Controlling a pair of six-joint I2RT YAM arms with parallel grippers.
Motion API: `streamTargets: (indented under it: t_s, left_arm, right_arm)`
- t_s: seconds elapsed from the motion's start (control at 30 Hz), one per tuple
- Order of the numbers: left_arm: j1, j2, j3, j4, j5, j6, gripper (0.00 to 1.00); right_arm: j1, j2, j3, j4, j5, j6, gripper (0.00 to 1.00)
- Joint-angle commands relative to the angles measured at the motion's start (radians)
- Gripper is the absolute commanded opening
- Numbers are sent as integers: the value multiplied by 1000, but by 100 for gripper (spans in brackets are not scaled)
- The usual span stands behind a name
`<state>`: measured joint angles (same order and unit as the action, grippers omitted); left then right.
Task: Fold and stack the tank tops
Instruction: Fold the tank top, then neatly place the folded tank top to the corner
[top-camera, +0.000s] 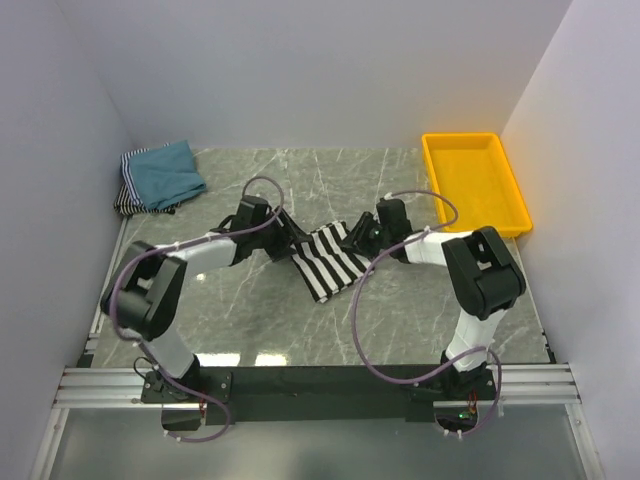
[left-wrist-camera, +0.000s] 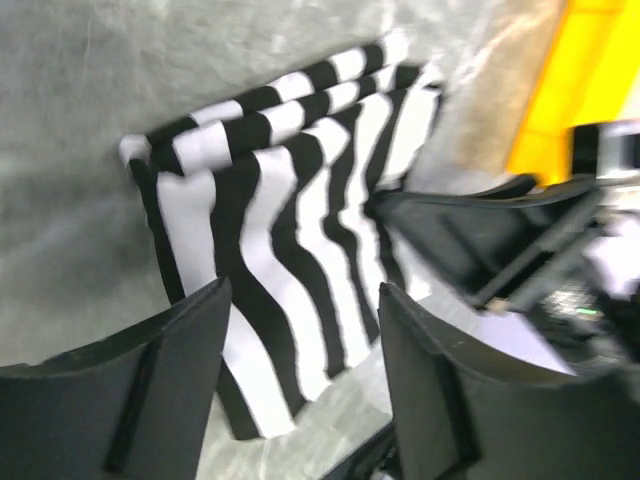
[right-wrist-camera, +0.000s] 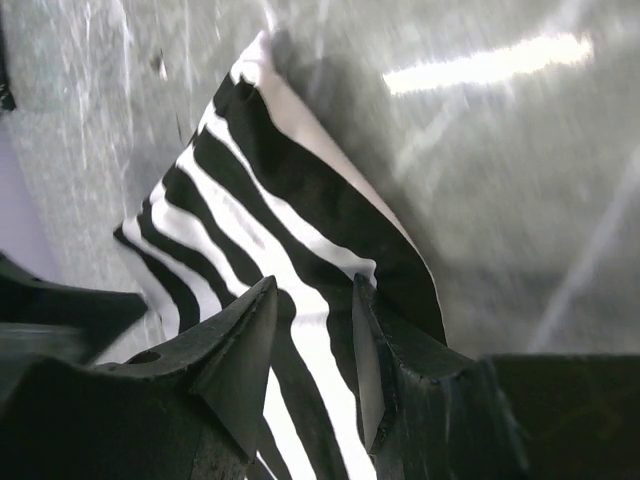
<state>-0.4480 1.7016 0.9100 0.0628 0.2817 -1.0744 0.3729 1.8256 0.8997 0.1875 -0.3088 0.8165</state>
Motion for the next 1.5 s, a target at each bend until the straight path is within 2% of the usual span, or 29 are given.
streamTargets:
  t_s: [0.0, 0.13, 0.27, 0.43, 0.73, 1.17, 1.27, 1.37, 1.4, 1.43, 1.47]
  left_arm:
    - [3, -143, -54, -27, -51, -38, 68]
    - [3, -250, -143, -46, -62, -42, 72]
    - [3, -249, -213, 7, -4, -53, 73]
    - [3, -229, -299, 84, 43, -84, 74]
    - [-11, -47, -332, 241, 126, -128, 70]
    - [-69, 82, -292, 193, -4, -165, 59]
    - [-81, 104, -255, 160, -27, -154, 55]
    - [-87, 115, -218, 112, -58, -133, 47]
    - [-87, 118, -203, 105, -64, -127, 39]
    - [-87, 118, -192, 71, -85, -107, 35]
    - [-87, 119, -181, 51, -99, -93, 21]
  right_arm:
    - [-2, -52, -105, 72, 4, 71, 44]
    - [-3, -97, -220, 182, -15, 159, 44]
    - [-2, -123, -323, 274, -24, 208, 44]
    - [-2, -137, -355, 294, -27, 219, 44]
    - [-2, -131, -364, 305, -41, 219, 44]
    - [-2, -118, -343, 300, -56, 217, 44]
    - [-2, -114, -338, 302, -58, 217, 44]
    - [-2, -109, -338, 300, -58, 216, 44]
    - [-2, -111, -337, 297, -59, 213, 44]
    - [-2, -112, -334, 293, -56, 210, 44]
    - [-2, -114, -332, 279, -53, 202, 44]
